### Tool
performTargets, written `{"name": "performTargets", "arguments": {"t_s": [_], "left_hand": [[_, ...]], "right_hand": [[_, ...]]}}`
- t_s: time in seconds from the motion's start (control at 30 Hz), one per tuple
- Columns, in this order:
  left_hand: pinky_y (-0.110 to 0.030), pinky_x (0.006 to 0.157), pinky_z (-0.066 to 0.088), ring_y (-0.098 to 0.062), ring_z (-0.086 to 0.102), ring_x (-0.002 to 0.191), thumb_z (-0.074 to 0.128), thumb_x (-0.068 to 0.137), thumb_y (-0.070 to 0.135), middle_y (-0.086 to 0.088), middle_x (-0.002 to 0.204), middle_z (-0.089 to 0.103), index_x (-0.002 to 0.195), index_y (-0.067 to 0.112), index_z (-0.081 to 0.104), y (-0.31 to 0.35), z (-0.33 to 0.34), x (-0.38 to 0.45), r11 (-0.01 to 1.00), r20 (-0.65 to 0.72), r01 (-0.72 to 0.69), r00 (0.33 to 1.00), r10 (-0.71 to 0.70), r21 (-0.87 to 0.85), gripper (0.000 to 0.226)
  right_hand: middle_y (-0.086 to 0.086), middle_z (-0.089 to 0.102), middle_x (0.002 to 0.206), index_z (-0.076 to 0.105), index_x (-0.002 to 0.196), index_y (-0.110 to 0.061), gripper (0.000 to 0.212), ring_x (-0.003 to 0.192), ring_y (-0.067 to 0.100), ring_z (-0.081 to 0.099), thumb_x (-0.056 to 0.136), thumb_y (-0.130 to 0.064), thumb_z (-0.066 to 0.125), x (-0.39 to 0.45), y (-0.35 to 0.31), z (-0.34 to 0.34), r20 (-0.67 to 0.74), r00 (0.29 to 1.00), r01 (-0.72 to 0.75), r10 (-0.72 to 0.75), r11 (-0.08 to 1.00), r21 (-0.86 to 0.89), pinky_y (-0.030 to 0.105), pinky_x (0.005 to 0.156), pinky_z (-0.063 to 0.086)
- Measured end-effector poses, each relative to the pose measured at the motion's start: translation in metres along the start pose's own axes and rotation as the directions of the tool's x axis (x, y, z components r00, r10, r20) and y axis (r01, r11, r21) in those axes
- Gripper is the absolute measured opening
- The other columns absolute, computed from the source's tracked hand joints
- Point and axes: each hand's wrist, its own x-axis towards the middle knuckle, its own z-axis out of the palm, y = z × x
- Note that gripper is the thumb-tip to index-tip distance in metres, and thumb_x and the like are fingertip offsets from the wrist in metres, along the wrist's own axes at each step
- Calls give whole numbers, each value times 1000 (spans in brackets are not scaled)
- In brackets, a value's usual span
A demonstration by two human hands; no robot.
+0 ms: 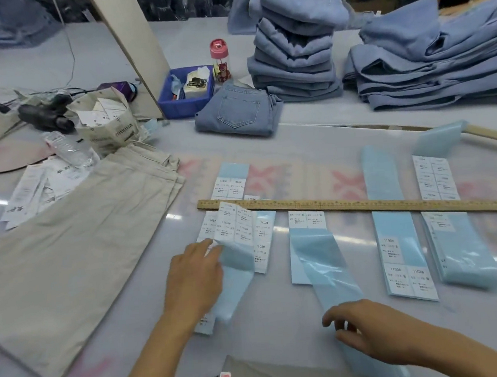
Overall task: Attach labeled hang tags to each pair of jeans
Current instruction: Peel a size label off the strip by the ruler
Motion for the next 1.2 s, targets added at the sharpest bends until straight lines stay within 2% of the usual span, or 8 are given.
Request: {"name": "performTargets", "arguments": {"t_s": [0.13,0.27,0.4,0.57,0.7,0.83,1.07,1.2], "left_hand": [[-38,78,47,-24,59,95,38,103,38,-3,106,68,102,16,66,39,5,47,981,-26,189,982,-190,-37,35],[-38,77,45,-24,53,93,47,99,41,1,95,61,90,18,54,53,19,53,926,6,324,944,-329,-195,25],[-38,87,43,-23,51,103,55,96,37,2,105,59,103,21,54,52,30,46,896,34,377,924,-380,-235,18],[-39,76,43,-29,54,93,64,88,10,-9,101,59,102,12,58,33,18,39,851,-408,326,768,-493,-412,14],[-41,100,43,-24,50,123,58,98,21,-1,141,54,135,20,57,21,22,39,929,-113,137,976,-185,-344,37],[-35,113,30,-17,37,143,47,104,36,3,156,43,148,28,48,3,43,28,989,103,59,994,-45,-137,44],[-47,122,25,-25,37,146,48,105,31,-5,157,43,144,22,52,-24,63,30,998,9,4,1000,-3,-55,40],[-45,120,28,-28,39,144,49,104,28,-7,155,44,139,19,56,-27,63,44,1000,-6,-22,1000,22,8,36]], "right_hand": [[-22,60,115,63,117,-37,25,105,1,58,100,-35,45,5,-9,-10,-208,974,63,-84,993,-103,22,90,47],[-8,56,122,66,117,-24,22,111,12,55,96,-19,59,60,-26,-48,-731,667,202,-145,979,-9,29,89,51],[4,21,165,41,151,-29,50,150,21,20,103,-36,51,142,-54,-53,-514,853,40,-91,993,-110,36,122,20],[15,31,161,48,142,-21,47,150,32,23,101,-44,40,146,-73,12,-376,907,7,-191,898,-439,53,122,16],[6,47,133,51,130,-18,47,122,30,41,100,-49,33,127,-95,31,-350,911,71,-219,918,-391,45,95,37],[3,56,110,64,111,-18,30,100,28,51,98,-31,40,132,-100,20,-407,858,144,-314,907,-396,41,80,44],[7,45,149,46,146,-15,50,131,32,42,96,-7,50,210,-50,-77,-600,800,-174,-31,944,-281,44,99,42],[6,54,126,55,126,-18,26,115,30,49,102,-22,45,226,-23,-94,-506,862,-278,42,873,-402,42,90,42]]}}
